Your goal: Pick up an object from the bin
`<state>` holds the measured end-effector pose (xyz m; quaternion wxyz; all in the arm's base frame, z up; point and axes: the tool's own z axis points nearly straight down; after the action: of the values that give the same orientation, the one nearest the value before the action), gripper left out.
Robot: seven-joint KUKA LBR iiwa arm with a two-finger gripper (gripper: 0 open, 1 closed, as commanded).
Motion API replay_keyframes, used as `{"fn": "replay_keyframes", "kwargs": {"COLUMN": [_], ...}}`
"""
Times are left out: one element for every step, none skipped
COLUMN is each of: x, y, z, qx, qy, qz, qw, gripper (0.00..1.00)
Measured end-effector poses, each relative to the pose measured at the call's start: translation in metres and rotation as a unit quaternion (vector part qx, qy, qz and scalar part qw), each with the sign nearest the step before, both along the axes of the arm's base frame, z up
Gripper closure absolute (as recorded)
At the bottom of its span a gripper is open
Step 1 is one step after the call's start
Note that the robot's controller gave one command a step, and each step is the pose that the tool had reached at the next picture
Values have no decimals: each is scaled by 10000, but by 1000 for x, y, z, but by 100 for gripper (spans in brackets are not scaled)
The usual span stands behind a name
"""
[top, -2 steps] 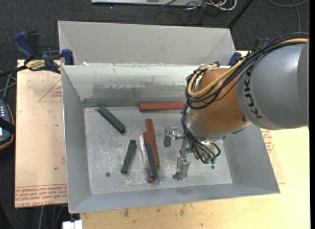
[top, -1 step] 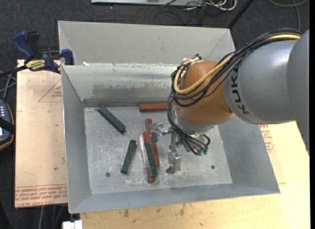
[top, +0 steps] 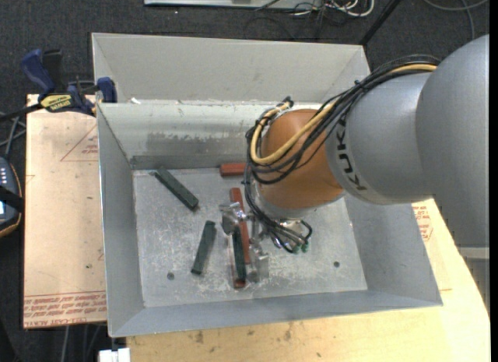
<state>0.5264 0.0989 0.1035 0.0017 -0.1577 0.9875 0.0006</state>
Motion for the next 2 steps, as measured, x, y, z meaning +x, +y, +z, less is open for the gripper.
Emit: {"fn": "replay_keyframes", "kwargs": {"x": [2, 31], "y": [8, -17], "z": [-15, -13], "qx": [6, -4], "qy": [17, -2], "qz": [882, 1807], "qw": [9961, 9835], "gripper": [0, 0]}}
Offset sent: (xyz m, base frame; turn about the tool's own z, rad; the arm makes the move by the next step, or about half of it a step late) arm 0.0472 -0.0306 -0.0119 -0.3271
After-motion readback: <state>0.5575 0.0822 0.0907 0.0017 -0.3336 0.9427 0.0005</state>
